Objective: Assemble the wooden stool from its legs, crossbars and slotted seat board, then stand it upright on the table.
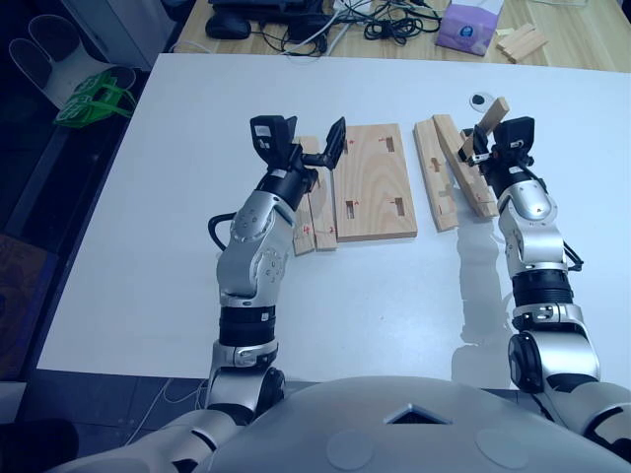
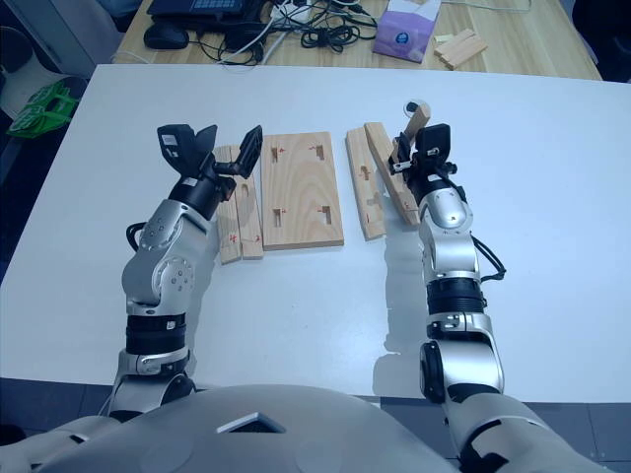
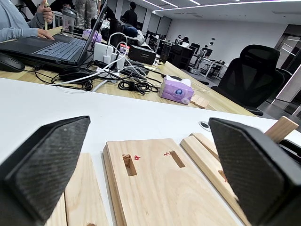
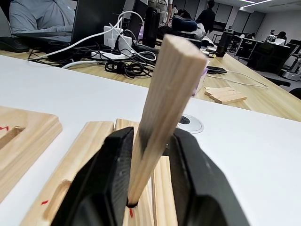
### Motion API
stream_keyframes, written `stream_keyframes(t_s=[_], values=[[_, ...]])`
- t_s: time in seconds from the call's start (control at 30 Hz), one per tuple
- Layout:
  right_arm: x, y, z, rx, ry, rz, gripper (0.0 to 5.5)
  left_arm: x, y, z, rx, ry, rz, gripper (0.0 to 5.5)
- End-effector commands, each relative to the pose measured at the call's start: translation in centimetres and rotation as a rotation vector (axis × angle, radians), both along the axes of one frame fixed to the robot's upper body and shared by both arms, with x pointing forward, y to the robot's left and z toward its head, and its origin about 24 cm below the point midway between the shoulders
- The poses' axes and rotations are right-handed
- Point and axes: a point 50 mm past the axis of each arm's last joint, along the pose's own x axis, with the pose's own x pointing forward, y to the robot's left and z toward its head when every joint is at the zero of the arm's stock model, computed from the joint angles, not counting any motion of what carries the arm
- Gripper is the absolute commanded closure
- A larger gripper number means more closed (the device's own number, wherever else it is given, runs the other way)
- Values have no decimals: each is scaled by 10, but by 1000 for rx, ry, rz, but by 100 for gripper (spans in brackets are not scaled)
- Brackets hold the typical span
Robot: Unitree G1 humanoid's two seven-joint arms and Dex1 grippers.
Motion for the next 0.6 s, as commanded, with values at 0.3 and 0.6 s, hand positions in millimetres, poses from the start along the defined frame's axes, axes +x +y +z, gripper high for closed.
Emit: stream_keyframes(t_s=[0.3, 0.6], values=[[5, 0, -2, 78, -14, -7, 509, 5, 1, 3, 5, -7, 1, 84], [-12, -9, 37, 345, -236, 39, 510, 11, 8, 11, 29, -29, -2, 84]])
